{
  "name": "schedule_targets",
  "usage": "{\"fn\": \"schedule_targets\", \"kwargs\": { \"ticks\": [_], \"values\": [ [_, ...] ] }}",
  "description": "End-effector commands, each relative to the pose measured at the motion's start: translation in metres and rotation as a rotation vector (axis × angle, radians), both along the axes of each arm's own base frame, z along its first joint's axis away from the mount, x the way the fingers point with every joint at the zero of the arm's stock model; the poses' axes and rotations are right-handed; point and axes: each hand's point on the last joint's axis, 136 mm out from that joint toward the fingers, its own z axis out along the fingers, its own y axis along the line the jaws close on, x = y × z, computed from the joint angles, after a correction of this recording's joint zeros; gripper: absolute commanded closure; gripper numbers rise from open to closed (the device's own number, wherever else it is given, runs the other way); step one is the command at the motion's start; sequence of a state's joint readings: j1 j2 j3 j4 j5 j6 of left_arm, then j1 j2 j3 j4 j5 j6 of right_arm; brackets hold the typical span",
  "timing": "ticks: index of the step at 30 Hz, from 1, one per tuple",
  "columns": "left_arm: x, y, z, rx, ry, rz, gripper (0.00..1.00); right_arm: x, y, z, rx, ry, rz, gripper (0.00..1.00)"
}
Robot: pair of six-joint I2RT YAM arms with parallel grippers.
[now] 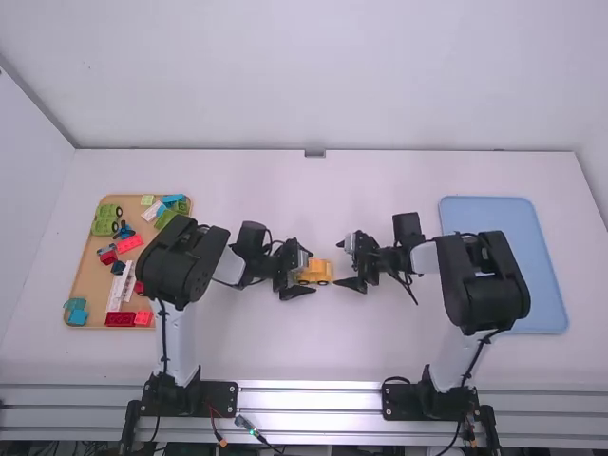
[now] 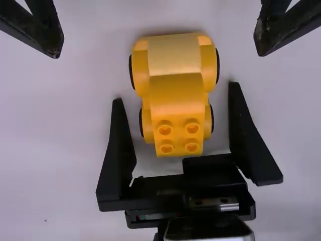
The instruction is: Assemble lego blocks to make yellow taxi
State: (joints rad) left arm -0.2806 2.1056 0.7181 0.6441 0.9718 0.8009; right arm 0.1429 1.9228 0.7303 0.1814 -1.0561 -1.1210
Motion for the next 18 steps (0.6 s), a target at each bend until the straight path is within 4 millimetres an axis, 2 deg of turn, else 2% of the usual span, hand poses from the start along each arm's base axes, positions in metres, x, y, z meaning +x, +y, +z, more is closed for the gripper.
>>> {"fn": "schedule_targets", "kwargs": {
  "ticks": [1,8,13,18],
  "values": [
    [-0.005,0.001,-0.004,0.021,0.053,0.023,0.01,-0.01,0.005,0.002,0.034,0.037,-0.014,0.01],
    [0.0,0.011,0.012,0.109,0.058,0.087,0.01,-0.005,0.023,-0.01,0.096,0.034,-0.045,0.01],
    [-0.012,0.018,0.044,0.14,0.017,0.047,0.01,0.002,0.044,-0.021,0.129,0.08,-0.01,0.01],
    [-0.009,0.03,0.067,0.184,-0.016,0.101,0.01,0.006,0.064,-0.024,0.145,0.101,0.039,0.01]
  ]
}}
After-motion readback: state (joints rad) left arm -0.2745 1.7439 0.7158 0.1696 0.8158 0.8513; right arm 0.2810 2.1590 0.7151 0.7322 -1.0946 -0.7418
